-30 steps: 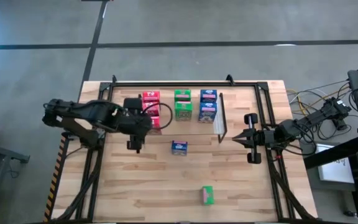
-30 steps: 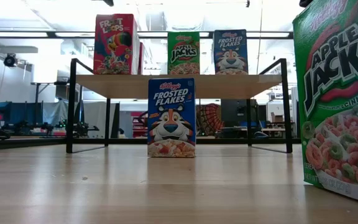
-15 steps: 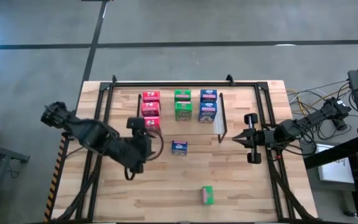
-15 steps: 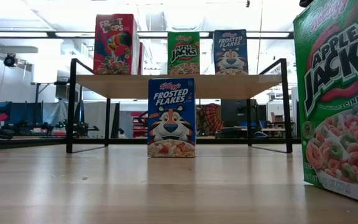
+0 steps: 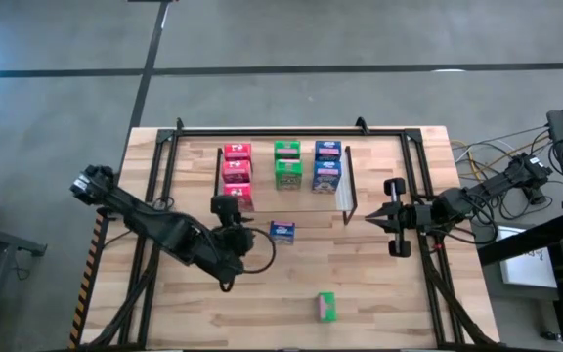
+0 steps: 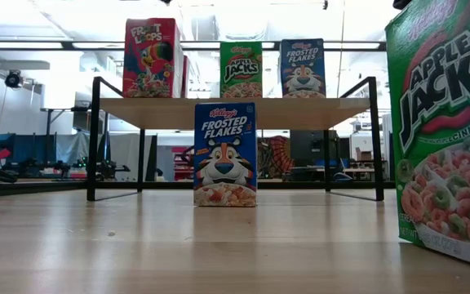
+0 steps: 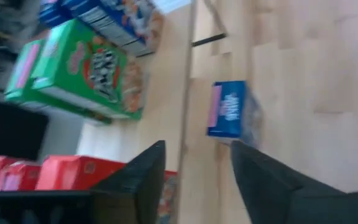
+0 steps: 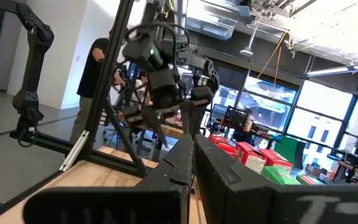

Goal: Stack cereal on shelf
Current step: Put the left red cereal box on the shelf, aligned with the other red cereal boxes, then put the bottom green cereal box on the shelf, aligned with the other green cereal boxes

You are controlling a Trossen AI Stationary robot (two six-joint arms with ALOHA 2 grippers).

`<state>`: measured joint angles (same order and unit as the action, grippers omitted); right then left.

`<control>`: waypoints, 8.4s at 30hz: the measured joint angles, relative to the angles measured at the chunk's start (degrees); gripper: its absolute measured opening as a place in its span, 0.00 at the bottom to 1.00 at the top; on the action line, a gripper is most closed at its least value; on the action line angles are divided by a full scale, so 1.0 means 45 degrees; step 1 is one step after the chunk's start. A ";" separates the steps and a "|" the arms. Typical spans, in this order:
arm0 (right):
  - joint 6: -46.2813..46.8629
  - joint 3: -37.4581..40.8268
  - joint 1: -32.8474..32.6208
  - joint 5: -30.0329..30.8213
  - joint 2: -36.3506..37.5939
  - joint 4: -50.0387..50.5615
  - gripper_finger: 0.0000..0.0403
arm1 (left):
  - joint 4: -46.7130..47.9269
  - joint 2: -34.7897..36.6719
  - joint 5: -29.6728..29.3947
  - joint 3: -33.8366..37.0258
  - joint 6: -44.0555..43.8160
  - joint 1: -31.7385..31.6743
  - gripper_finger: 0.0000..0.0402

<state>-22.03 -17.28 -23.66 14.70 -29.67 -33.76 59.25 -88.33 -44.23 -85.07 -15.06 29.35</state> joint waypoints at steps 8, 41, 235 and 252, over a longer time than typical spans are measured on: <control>-0.0090 0.0000 -0.0001 0.0005 0.0000 0.0000 0.02 | -0.0432 -0.0209 -0.0843 0.1355 -0.0497 -0.0285 0.11; -0.0149 0.0000 -0.0001 0.0010 0.0000 0.0000 0.02 | 0.0072 -0.0220 -0.2091 0.2617 -0.1223 -0.1088 0.00; 2.7568 -1.9015 -0.1937 -0.3580 -1.8052 2.2405 0.44 | -1.3301 0.6604 -0.1818 0.9495 0.7993 0.3412 0.00; 1.9725 -2.3602 -0.0560 0.0731 -1.7500 2.5021 0.44 | -1.3158 0.6604 -0.1597 0.9495 0.7048 0.3412 0.00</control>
<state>66.73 -123.49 -26.18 17.99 -108.42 78.84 0.04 -58.61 -51.42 -42.35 16.66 44.71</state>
